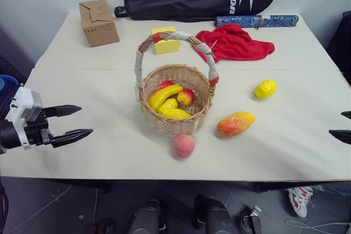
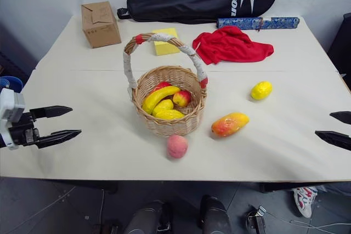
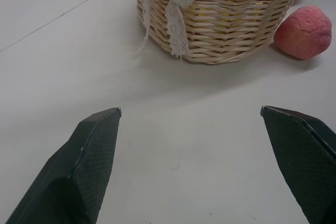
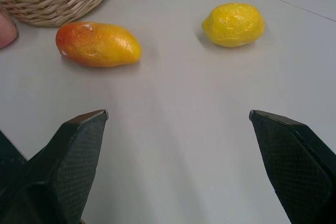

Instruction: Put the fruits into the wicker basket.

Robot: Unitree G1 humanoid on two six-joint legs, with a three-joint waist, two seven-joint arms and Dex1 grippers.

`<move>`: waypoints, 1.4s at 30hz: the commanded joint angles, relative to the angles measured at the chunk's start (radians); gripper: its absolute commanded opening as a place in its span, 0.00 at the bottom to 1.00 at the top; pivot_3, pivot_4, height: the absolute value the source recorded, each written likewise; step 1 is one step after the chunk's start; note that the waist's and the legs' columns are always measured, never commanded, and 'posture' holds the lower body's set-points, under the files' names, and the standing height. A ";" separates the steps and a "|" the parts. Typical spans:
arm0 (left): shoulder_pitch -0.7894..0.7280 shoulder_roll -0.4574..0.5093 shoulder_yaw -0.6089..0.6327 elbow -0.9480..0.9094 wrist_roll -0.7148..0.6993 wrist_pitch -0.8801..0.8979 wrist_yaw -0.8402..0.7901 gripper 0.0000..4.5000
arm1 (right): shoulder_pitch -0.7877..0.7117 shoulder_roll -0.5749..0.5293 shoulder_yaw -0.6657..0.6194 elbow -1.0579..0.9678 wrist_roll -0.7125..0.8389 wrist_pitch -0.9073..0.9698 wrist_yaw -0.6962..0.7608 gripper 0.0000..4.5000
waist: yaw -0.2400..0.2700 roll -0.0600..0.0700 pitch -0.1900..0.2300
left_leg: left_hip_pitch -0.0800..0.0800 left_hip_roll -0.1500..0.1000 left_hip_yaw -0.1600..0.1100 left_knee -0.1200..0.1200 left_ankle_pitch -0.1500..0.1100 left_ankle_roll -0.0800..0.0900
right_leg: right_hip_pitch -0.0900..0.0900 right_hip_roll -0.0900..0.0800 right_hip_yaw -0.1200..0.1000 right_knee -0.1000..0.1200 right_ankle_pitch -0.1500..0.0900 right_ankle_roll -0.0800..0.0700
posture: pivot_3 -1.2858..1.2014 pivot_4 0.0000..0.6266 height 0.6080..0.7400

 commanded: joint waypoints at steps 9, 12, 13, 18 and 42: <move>-0.031 0.002 -0.026 0.016 0.043 -0.050 0.004 1.00 | 0.010 0.008 -0.052 -0.053 -0.001 0.021 -0.028 0.99 | 0.000 0.000 0.000 | 0.000 0.000 0.000 0.000 0.000 0.000 | 0.000 0.000 0.000 0.000 0.000 0.000 | 0.52 0.24 1.00; -0.033 0.000 -0.026 0.018 0.045 -0.050 0.001 1.00 | 0.014 0.011 -0.052 -0.062 -0.002 0.023 -0.038 0.99 | 0.000 0.000 0.000 | 0.000 0.000 0.000 0.000 0.000 0.000 | 0.000 0.000 0.000 0.001 0.000 0.000 | 0.52 0.24 1.00; -0.034 0.000 -0.027 0.018 0.045 -0.050 0.001 1.00 | 0.014 0.012 -0.051 -0.064 -0.002 0.023 -0.042 0.99 | 0.000 0.000 0.000 | 0.000 0.000 0.000 0.000 0.000 0.000 | 0.000 0.000 0.000 0.001 0.000 0.000 | 0.52 0.24 1.00; -0.044 0.001 -0.032 0.022 0.044 -0.048 0.001 1.00 | 0.016 0.018 -0.052 -0.079 -0.001 0.025 -0.056 0.99 | 0.000 0.000 0.000 | 0.000 0.000 0.000 0.001 0.000 0.000 | 0.000 0.001 0.000 0.001 0.000 0.000 | 0.52 0.24 1.00; -0.187 0.073 -0.200 -0.382 -0.180 0.170 -0.141 1.00 | -0.331 0.194 0.532 -0.741 0.187 0.151 -0.149 0.99 | -0.022 -0.002 0.001 | 0.004 0.000 0.001 0.002 0.004 -0.004 | 0.002 0.002 0.003 0.006 0.000 0.000 | 0.52 0.24 1.00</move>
